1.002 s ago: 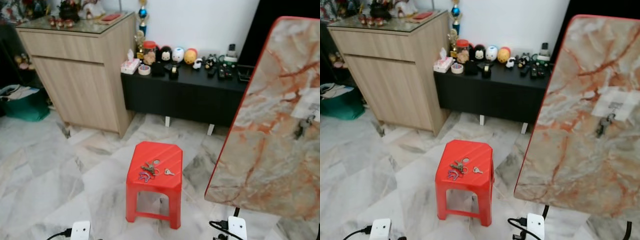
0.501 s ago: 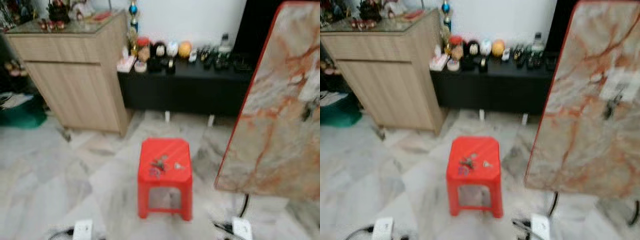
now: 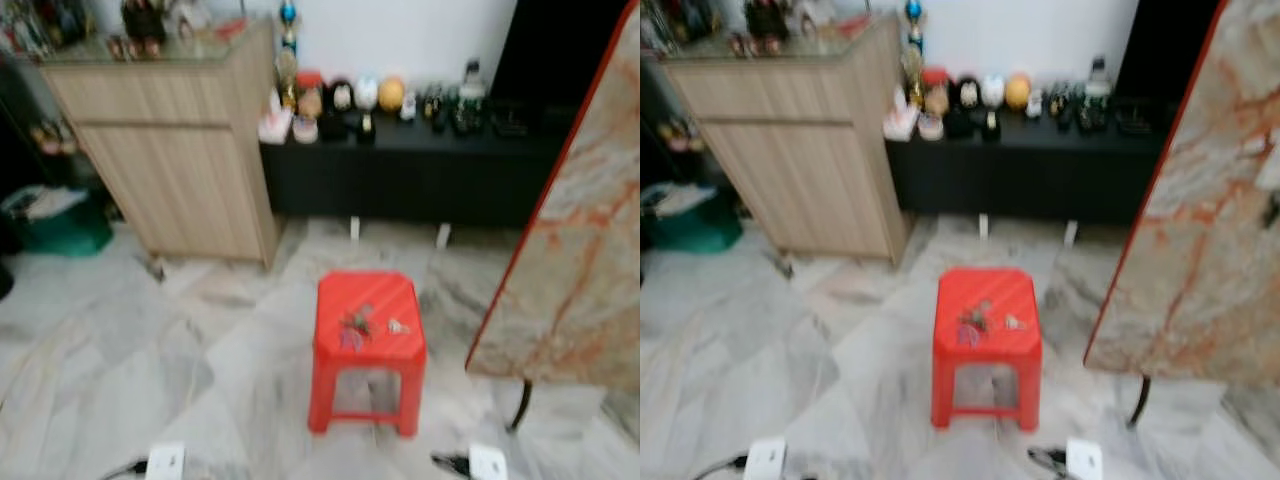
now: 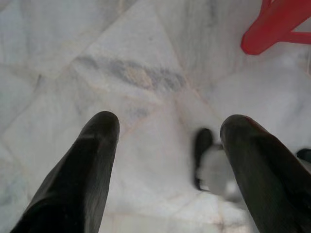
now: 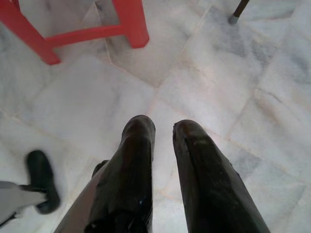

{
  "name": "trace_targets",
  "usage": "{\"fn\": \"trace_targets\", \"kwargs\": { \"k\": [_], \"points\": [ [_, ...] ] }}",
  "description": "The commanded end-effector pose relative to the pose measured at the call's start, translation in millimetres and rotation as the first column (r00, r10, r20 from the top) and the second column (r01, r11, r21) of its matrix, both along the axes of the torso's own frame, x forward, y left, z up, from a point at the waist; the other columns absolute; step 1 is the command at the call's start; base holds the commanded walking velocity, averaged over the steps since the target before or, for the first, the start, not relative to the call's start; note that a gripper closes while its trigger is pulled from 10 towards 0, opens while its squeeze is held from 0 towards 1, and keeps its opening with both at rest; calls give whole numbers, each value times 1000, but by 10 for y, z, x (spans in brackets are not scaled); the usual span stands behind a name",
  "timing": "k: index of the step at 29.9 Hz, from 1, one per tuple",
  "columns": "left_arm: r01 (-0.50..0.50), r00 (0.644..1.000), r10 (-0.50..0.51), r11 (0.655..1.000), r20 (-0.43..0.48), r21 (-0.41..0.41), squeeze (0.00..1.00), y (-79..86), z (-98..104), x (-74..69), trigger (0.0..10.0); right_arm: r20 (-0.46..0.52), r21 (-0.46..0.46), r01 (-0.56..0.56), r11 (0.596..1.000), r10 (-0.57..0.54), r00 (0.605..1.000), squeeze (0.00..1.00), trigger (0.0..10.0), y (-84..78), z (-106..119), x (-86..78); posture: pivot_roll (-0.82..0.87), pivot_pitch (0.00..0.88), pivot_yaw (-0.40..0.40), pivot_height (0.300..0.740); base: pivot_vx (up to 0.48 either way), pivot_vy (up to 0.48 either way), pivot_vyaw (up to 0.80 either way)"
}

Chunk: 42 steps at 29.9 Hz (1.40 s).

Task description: Hang keys on a hook

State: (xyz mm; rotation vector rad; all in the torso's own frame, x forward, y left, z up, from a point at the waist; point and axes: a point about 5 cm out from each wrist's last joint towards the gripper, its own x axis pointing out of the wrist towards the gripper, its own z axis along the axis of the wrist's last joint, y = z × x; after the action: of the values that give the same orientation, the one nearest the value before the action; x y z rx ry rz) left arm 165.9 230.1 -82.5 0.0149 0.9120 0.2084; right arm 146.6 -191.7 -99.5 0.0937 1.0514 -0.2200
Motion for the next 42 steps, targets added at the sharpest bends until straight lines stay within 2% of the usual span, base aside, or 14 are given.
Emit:
{"fn": "trace_targets", "kwargs": {
  "k": [1, 8, 15, 20, 37, 42],
  "points": [
    [-4, 1000, 5, 1000, -22, 19, 0, 70, -14, -72, 10000, 15, 17, -19, 1000, 19, 1000, 0, 10000, 99, 12, 63, -3, 0, 11, 740, 0, 311, 0],
    [-3, 1000, 4, 1000, -23, 19, 0, 72, -15, -75, 10000, 13, 22, -23, 1000, 22, 1000, 0, 10000, 127, 14, 77, -1, 0, 11, 740, 0, 311, 0],
    [3, 1000, -2, 1000, -19, 23, 0, 75, -12, -73, 10000, 21, 23, -27, 999, 27, 999, 0, 10000, 151, 32, 134, -1, 0, 12, 740, 0, 0, 0],
    [4, 1000, -3, 1000, -16, 18, 0, 117, -17, -124, 10000, 26, 25, -29, 999, 28, 999, 0, 10000, 176, 44, 169, -2, 0, 14, 740, 0, 0, 0],
    [11, 1000, -11, 1000, -25, 4, 0, 123, -32, -169, 10000, 30, 30, -42, 999, 42, 999, 0, 10000, 208, 44, 175, -3, 0, 19, 740, 0, 0, 0],
    [17, 1000, -17, 1000, -17, -8, 0, 103, -29, -151, 10000, 31, 29, -48, 998, 47, 998, 0, 10000, 203, 47, 181, -2, 0, 17, 740, 295, 0, 0]
  ]
}}
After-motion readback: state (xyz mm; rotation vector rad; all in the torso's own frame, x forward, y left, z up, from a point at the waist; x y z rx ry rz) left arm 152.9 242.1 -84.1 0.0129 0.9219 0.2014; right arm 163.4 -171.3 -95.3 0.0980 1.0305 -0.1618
